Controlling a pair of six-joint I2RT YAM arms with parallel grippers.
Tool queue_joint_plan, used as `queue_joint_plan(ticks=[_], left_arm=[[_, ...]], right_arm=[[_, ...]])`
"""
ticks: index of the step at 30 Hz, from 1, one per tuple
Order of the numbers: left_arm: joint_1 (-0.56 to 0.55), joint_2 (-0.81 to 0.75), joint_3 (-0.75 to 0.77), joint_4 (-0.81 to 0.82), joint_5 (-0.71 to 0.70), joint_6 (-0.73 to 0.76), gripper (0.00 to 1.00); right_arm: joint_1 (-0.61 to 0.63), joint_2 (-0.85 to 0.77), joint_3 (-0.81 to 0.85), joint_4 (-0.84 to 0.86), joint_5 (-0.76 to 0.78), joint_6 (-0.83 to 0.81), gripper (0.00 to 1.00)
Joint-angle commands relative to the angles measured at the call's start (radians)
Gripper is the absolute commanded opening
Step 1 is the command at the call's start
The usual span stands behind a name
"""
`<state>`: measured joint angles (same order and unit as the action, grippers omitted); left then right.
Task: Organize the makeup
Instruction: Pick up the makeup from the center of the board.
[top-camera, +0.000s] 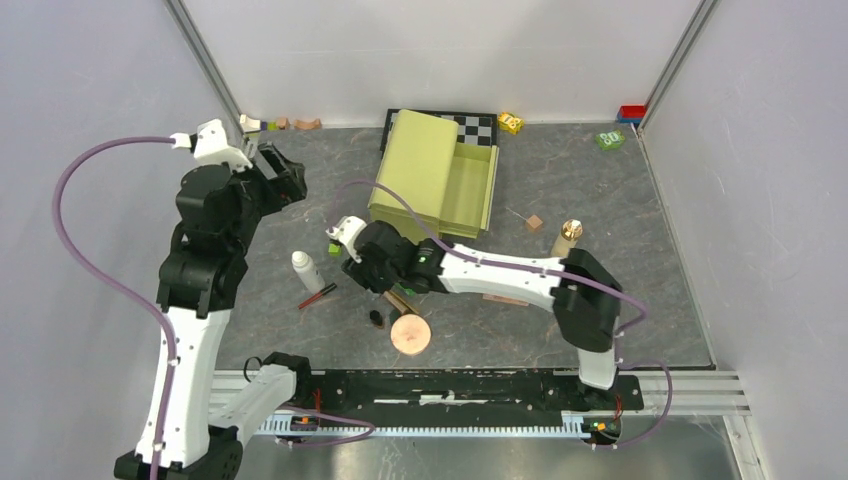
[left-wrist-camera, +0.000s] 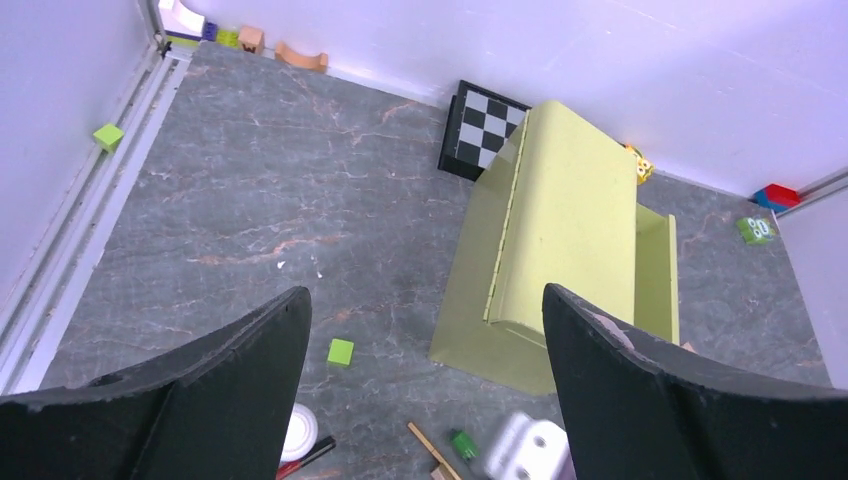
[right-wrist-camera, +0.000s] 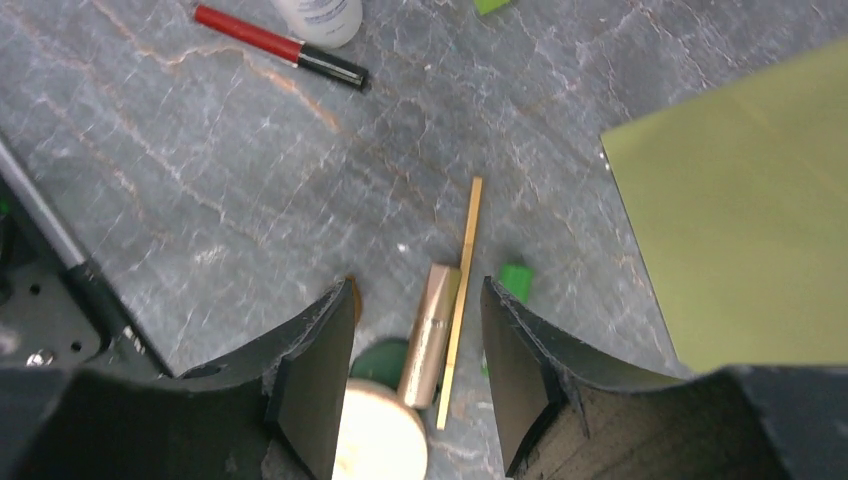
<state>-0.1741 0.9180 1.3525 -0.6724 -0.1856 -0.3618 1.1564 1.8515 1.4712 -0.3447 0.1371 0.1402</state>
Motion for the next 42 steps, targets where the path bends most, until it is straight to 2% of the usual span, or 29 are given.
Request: queue_joint_plan(ticks=[1, 12, 22, 34, 42], left_arm=[[0.003, -0.007, 0.014, -0.083, -0.035, -0.017, 0.91], [0.003, -0.018, 0.014, -0.087, -0.053, 0.023, 0.92], [0.003, -0.018, 0.013, -0.087, -0.049, 0.032, 0.93], [0.003, -0.007, 0.011, -0.079, -0.040, 0.025, 0.93], [0.004, -0.014, -0.006, -0.079, -0.046, 0.028, 0.93]], right_arm=[[-0.001, 0.132, 0.165, -0.083, 0.036, -0.050, 0.55], [-0.003, 0.351, 0.366, -0.173, 0.063, -0.085, 0.51], [-0.022, 0.404, 0.337, -0.174, 0.110, -0.043, 0.48], [-0.061, 0.417, 0.263, -0.153, 0.032, 0.002, 0.48], [-0.064, 0.431, 0.247, -0.163, -0.031, -0.004, 0.41]])
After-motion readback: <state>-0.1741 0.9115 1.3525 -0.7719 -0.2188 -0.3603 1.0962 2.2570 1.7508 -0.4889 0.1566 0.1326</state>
